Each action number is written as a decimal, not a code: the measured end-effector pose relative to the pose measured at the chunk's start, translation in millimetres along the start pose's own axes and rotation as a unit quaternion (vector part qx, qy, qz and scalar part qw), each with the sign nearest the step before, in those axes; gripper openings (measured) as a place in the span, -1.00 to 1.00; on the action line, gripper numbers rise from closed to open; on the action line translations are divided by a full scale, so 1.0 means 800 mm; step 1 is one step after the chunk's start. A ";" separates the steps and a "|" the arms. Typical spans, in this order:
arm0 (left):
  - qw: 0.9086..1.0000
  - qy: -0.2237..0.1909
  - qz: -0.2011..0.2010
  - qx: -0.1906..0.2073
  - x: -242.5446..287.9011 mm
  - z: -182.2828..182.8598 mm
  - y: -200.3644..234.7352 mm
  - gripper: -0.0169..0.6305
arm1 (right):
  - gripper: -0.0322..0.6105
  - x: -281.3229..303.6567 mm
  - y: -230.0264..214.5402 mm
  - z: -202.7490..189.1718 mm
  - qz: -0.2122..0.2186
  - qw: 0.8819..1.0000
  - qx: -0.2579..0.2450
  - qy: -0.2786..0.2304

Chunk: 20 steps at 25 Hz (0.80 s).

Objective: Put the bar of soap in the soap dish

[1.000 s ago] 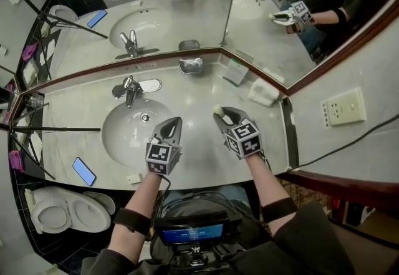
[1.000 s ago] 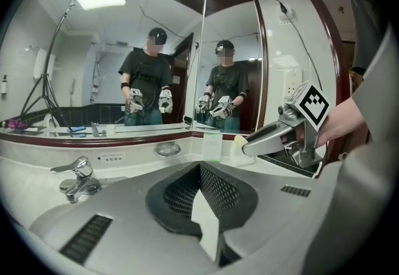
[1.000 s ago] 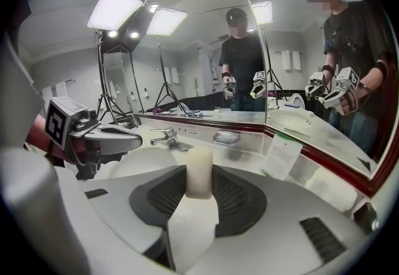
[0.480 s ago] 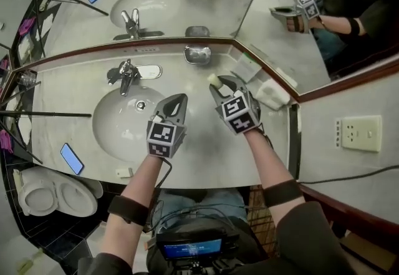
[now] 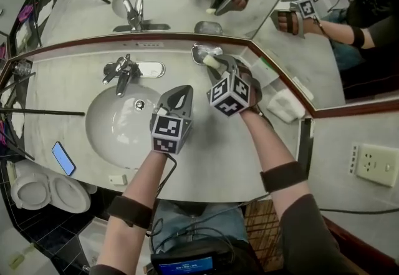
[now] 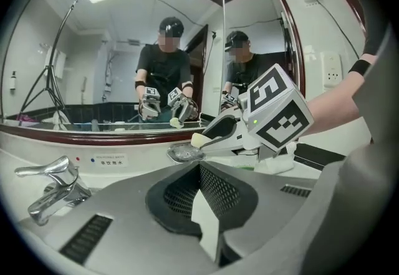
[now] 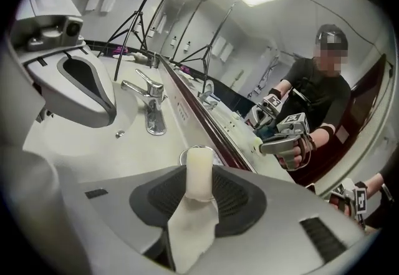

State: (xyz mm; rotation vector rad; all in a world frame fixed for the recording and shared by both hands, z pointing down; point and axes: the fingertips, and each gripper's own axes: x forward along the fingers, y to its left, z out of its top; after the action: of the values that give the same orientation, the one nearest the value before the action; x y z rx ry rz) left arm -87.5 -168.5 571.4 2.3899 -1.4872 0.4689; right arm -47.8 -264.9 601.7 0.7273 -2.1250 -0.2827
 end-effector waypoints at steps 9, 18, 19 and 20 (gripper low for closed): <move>1.000 -0.001 0.014 -0.018 0.034 -0.013 0.025 -0.95 | -0.44 0.050 -0.005 -0.005 0.004 0.999 -0.034 0.016; 0.999 0.004 0.015 -0.031 0.035 -0.020 0.028 -0.95 | -0.38 0.053 -0.008 -0.006 -0.005 0.999 -0.035 0.017; 0.999 0.004 0.014 -0.031 0.034 -0.020 0.028 -0.95 | -0.38 0.053 -0.009 -0.008 -0.006 0.999 -0.033 0.018; 0.999 0.004 0.014 -0.031 0.034 -0.020 0.028 -0.95 | -0.38 0.052 -0.009 -0.009 -0.008 0.999 -0.029 0.018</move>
State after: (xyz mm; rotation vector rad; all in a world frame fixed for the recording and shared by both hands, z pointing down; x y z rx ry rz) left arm -98.2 -193.5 598.7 2.3191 -1.5115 0.4312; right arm -58.8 -295.1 630.2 0.7095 -2.0684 -0.3361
